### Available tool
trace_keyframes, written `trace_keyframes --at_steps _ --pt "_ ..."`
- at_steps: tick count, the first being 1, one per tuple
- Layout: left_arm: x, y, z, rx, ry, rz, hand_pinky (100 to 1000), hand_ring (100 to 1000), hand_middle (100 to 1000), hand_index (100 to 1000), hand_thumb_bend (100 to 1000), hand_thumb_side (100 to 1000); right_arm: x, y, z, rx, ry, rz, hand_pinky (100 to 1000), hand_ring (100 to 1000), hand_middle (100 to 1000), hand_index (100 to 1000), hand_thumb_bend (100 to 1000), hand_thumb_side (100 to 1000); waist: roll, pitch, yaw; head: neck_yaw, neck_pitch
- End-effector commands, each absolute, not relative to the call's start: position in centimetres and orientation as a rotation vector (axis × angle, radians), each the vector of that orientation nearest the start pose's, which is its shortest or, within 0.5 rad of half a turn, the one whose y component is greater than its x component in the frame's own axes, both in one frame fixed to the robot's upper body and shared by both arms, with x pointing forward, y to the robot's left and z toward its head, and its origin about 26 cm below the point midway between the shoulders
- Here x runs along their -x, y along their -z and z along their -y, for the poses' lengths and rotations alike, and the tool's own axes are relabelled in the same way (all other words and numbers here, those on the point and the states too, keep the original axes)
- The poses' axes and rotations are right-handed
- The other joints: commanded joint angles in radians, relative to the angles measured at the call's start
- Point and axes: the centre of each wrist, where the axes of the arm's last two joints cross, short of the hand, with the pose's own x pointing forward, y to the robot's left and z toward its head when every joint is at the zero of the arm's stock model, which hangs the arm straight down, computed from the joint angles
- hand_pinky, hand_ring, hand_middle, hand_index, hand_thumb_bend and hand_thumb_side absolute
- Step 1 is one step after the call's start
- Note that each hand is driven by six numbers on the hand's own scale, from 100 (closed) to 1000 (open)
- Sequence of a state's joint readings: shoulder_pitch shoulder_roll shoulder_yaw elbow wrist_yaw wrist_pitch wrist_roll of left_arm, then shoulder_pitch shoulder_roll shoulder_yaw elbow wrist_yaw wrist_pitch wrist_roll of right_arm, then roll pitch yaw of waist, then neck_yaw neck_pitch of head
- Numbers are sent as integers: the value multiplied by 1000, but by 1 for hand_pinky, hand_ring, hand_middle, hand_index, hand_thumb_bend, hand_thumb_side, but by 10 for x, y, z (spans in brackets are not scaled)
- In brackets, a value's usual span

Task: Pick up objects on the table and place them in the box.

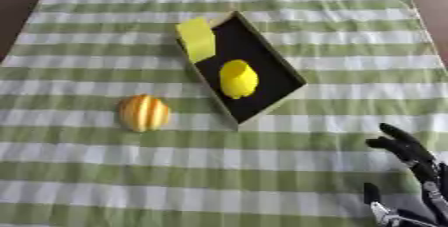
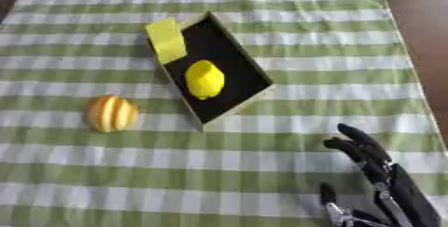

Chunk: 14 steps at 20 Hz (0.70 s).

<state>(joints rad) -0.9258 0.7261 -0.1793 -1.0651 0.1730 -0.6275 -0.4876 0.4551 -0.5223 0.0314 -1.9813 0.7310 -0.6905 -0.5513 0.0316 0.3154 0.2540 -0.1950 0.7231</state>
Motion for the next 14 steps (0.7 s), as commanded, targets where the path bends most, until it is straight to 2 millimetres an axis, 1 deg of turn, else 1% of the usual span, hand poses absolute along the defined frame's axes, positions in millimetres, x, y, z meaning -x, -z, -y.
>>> trace_keyframes --at_steps 1,4,5,6,7,10,13,14 --pt "-455 -275 -339 -70 1761 2276 782 805 738 846 100 288 -161 -47 346 639 -624 2576 1000 986 793 992 100 297 -1 -21 2 4 8" --pt "-463 -268 -317 -14 1810 2263 786 809 746 851 100 281 -161 -48 348 636 -606 2569 1000 985 792 993 100 339 -3 -24 0 2 11" --pt "-465 -266 -311 -5 1830 2251 787 810 748 853 100 278 -161 -48 348 635 -601 2566 1000 985 792 993 100 335 -2 -26 0 1 12" --pt "-466 -265 -307 -1 1847 2239 791 815 752 856 100 256 -161 -48 349 634 -597 2563 1000 985 792 993 100 348 -1 -27 0 -1 13" --pt "-468 -264 -302 4 1867 2225 793 816 753 857 100 269 -160 -48 349 636 -590 2560 1000 985 791 994 100 343 0 -28 2 -3 14" --pt "-473 -262 -283 14 1919 2198 798 820 758 861 100 263 -159 -48 351 638 -571 2550 1000 986 790 997 100 383 3 -32 13 -13 17" --pt "-478 -257 -263 34 1951 2184 799 821 758 863 100 261 -160 -50 354 636 -545 2548 1000 984 788 997 100 384 5 -35 24 -25 22" --pt "-479 -256 -257 39 1960 2177 799 820 757 863 100 260 -161 -51 356 635 -536 2548 1000 984 789 997 100 406 5 -36 26 -26 24"
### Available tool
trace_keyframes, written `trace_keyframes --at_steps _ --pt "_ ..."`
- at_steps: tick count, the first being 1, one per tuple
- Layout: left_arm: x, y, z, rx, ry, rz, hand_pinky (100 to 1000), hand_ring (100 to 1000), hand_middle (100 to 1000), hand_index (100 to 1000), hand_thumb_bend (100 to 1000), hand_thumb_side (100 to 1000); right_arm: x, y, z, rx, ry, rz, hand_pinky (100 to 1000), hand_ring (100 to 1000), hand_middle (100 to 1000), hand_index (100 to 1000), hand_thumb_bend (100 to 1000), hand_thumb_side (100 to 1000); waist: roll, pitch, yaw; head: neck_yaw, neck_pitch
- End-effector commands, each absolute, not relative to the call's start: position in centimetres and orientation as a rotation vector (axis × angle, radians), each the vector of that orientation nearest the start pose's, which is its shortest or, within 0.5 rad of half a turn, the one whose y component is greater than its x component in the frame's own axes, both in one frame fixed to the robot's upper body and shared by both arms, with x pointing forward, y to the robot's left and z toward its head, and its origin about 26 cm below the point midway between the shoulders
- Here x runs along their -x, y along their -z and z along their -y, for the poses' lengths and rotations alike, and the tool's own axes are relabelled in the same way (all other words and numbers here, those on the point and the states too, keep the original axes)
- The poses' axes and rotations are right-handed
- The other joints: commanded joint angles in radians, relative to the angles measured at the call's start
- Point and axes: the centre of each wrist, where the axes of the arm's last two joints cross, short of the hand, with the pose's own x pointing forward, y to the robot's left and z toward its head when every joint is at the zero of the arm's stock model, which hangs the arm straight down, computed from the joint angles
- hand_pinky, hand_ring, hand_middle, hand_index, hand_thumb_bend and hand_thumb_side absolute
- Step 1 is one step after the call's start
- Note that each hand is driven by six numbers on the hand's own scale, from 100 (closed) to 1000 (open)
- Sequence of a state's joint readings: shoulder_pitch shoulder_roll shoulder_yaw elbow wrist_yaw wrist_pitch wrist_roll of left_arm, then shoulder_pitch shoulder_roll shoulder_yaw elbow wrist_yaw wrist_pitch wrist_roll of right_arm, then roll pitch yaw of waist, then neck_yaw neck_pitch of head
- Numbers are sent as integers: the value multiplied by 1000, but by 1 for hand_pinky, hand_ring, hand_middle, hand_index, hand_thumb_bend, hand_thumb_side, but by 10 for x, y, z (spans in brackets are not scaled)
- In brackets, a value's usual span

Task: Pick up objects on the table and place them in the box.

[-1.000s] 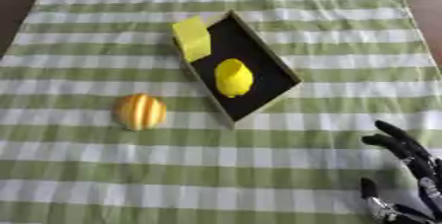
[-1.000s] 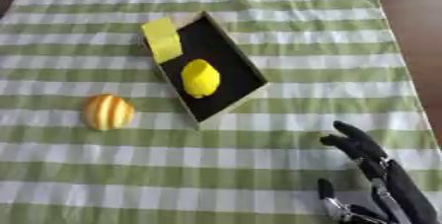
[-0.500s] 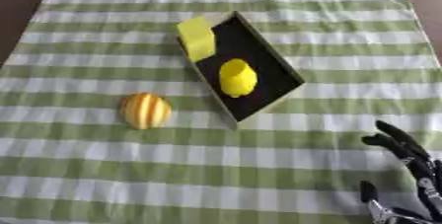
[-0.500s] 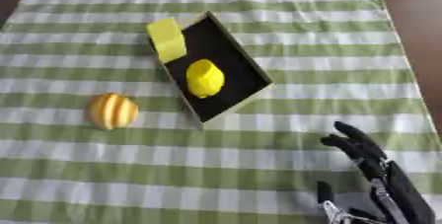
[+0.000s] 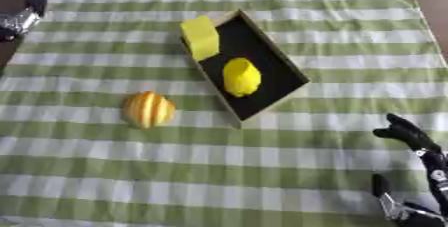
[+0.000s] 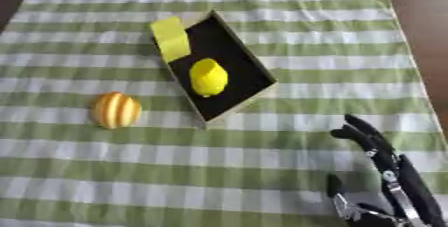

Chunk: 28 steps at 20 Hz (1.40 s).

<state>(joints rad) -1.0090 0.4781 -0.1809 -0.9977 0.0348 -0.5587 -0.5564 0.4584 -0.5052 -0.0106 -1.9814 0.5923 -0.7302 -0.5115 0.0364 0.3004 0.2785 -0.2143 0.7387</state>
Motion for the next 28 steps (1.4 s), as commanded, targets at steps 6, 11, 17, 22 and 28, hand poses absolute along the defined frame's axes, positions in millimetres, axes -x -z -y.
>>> trace_keyframes --at_steps 6,11,17,22,28 --pt "-483 -238 -230 76 1984 2150 798 819 755 858 100 263 -162 -57 363 630 -515 2547 1000 982 790 978 100 316 -2 -30 -12 -4 20" --pt "-484 -222 -217 88 2016 2094 798 819 754 857 100 258 -158 -58 370 648 -495 2534 1000 990 796 978 100 369 -3 -40 -23 2 29" --pt "-482 -207 -196 123 2036 2082 797 818 753 849 100 263 -145 -61 387 706 -449 2504 1000 1000 855 983 100 457 -9 -49 -34 2 31" --pt "-480 -195 -189 120 2085 2020 806 830 773 850 100 253 -132 -69 407 759 -354 2458 1000 1000 871 1000 100 470 -10 -53 -34 -6 31" --pt "-476 -196 -192 -9 2215 1893 875 884 815 876 100 294 -124 -81 426 724 -258 2411 1000 1000 864 1000 100 470 -7 -55 -23 -22 31"
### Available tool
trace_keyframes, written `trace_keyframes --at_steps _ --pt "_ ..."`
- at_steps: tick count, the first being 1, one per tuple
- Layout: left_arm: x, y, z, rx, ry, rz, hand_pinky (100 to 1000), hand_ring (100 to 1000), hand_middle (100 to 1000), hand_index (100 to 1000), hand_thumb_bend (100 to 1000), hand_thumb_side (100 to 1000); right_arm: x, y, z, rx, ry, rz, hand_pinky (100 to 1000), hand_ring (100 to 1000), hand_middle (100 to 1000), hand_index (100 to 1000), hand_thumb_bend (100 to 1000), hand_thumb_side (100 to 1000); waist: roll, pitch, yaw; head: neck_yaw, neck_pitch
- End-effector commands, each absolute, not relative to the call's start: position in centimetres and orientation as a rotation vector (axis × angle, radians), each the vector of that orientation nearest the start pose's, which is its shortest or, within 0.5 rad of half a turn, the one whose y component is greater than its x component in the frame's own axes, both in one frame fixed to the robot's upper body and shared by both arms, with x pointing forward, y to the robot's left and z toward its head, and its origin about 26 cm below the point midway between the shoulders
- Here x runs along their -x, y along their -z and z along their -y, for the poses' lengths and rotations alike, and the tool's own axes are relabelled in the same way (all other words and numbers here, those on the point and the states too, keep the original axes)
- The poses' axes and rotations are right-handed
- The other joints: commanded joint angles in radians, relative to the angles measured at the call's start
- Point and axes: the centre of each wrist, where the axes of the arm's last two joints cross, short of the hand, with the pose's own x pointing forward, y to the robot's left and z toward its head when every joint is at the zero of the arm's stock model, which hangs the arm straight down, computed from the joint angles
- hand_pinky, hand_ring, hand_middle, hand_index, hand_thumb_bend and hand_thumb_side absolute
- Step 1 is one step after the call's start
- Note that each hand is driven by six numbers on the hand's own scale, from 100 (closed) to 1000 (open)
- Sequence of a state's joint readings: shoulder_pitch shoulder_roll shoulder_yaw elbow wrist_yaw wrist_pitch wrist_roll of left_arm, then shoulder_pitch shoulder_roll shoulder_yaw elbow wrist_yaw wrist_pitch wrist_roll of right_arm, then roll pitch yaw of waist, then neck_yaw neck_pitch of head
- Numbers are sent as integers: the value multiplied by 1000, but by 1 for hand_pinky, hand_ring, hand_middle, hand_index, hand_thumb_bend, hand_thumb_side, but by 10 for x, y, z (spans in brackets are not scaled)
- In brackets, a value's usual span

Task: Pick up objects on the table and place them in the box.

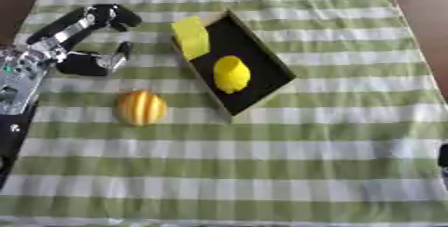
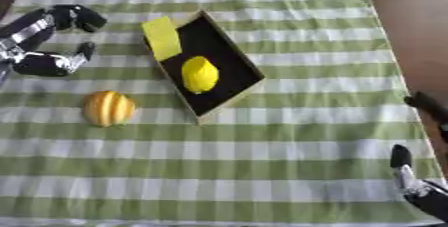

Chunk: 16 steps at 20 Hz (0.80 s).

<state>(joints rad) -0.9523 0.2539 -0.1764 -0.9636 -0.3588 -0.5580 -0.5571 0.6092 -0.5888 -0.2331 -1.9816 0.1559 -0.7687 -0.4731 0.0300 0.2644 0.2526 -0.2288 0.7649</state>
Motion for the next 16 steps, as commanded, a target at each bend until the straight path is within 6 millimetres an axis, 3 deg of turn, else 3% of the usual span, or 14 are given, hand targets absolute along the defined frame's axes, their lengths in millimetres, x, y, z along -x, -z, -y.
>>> trace_keyframes --at_steps 1,5,9,16 --pt "-475 -199 -194 -40 2228 1889 893 897 821 887 104 370 -124 -82 428 714 -254 2405 1000 1000 863 1000 100 470 -1 -19 6 -9 5" --pt "-470 -207 -196 -170 2247 1906 927 922 830 899 312 597 -124 -89 435 677 -259 2383 1000 1000 855 1000 100 470 0 -20 20 -16 5" --pt "-466 -206 -190 -245 2285 1897 938 930 830 910 361 705 -125 -94 438 657 -257 2372 1000 1000 852 1000 100 470 1 -19 24 -20 5" --pt "-465 -191 -175 -230 2383 1786 935 921 816 920 378 591 -126 -100 443 638 -226 2358 1000 1000 842 1000 100 470 7 -23 21 -31 5"
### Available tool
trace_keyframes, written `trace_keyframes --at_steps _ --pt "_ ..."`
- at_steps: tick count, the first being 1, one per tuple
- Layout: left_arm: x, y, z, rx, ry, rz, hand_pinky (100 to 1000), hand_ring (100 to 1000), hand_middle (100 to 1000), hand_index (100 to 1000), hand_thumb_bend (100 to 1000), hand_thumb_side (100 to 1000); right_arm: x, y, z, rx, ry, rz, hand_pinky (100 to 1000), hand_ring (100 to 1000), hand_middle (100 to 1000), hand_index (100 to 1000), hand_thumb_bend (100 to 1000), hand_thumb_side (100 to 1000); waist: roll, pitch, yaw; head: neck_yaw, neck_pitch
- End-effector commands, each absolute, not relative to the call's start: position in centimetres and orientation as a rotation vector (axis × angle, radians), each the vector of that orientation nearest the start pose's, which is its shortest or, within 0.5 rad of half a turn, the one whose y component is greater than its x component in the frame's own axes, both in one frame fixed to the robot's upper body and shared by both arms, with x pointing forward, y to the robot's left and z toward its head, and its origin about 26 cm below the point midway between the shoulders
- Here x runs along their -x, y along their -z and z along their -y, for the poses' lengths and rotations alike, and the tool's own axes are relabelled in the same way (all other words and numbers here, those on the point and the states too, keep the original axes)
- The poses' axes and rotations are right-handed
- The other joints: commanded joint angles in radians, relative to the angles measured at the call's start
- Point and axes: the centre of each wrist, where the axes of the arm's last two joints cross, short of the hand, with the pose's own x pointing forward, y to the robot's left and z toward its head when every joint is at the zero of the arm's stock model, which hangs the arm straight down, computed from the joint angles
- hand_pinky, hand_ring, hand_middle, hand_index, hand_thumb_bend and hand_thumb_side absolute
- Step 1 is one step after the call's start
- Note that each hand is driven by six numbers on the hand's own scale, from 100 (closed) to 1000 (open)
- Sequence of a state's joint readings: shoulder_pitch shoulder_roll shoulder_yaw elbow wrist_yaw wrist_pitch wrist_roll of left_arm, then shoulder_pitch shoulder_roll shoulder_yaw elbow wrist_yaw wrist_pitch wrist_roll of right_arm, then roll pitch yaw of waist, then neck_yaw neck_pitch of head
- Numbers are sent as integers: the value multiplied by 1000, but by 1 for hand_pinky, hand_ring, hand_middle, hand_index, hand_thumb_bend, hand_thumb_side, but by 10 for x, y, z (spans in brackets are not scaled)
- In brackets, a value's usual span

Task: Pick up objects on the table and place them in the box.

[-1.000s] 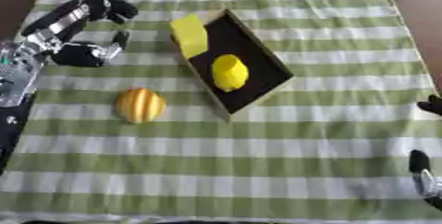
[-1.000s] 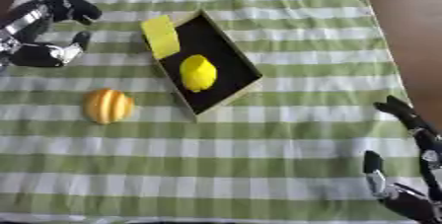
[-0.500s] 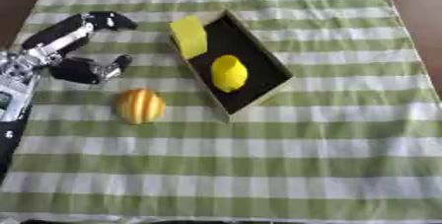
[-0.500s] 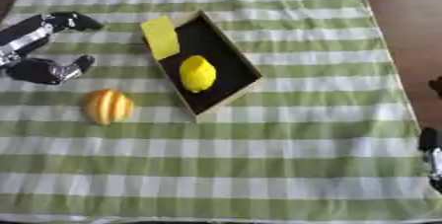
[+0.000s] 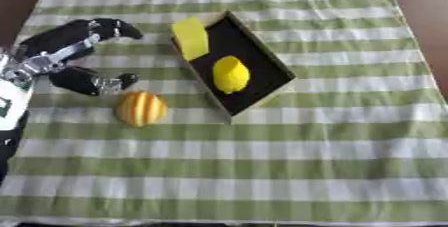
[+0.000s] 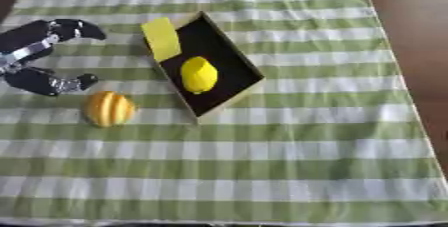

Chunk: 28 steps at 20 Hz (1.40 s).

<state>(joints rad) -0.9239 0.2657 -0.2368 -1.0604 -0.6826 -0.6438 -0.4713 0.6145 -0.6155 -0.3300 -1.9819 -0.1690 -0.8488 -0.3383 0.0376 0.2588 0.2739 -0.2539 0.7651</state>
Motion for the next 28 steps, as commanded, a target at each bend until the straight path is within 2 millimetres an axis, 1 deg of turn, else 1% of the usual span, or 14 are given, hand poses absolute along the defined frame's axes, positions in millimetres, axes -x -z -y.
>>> trace_keyframes --at_steps 1,2,5,6,9,13,15,21,23,25,27,28 --pt "-465 -189 -174 245 -2644 -1958 933 918 813 921 380 537 -126 -100 443 636 -219 2354 1000 1000 841 1000 100 470 0 -18 -1 -7 5" --pt "-465 -187 -174 236 -2656 -1948 932 916 811 921 381 516 -126 -101 444 635 -212 2350 1000 1000 841 1000 100 470 0 -18 0 -8 5" --pt "-464 -183 -172 211 -2687 -1919 926 910 808 924 393 388 -126 -103 446 631 -194 2342 1000 1000 838 1000 100 470 0 -19 -1 -7 5" --pt "-464 -181 -172 202 -2700 -1906 926 910 808 925 400 365 -126 -103 446 629 -189 2340 1000 1000 837 1000 100 470 0 -19 -4 -7 5" --pt "-465 -177 -173 183 -2747 -1861 925 908 807 925 456 188 -127 -105 447 624 -180 2335 1000 1000 836 1000 100 470 0 -20 -11 -10 5" --pt "-466 -173 -176 163 -2790 -1827 925 906 808 925 477 212 -127 -106 448 618 -168 2326 1000 1000 833 1000 100 470 -2 -20 -10 -12 5" --pt "-466 -171 -177 151 -2813 -1808 924 905 807 924 466 210 -128 -107 448 615 -164 2322 1000 1000 832 1000 100 470 -3 -21 -10 -12 5" --pt "-469 -163 -180 122 -2875 -1758 921 901 802 921 408 199 -128 -106 447 610 -166 2309 1000 1000 828 1000 100 470 -3 -23 -12 -14 5" --pt "-470 -162 -182 119 -2887 -1753 920 900 801 920 392 197 -128 -106 447 611 -164 2301 1000 1000 827 1000 100 470 -1 -25 -11 -15 5" --pt "-472 -161 -185 117 -2908 -1735 916 897 796 915 352 193 -127 -105 446 614 -167 2289 1000 1000 826 1000 100 470 2 -26 -9 -17 5" --pt "-475 -161 -187 113 -2923 -1727 916 896 795 912 348 195 -127 -104 446 618 -169 2281 1000 1000 826 1000 100 470 5 -26 -7 -18 5" --pt "-476 -162 -188 112 -2922 -1734 914 893 792 908 323 193 -127 -104 446 620 -170 2276 1000 1000 825 1000 100 470 5 -26 -5 -19 5"
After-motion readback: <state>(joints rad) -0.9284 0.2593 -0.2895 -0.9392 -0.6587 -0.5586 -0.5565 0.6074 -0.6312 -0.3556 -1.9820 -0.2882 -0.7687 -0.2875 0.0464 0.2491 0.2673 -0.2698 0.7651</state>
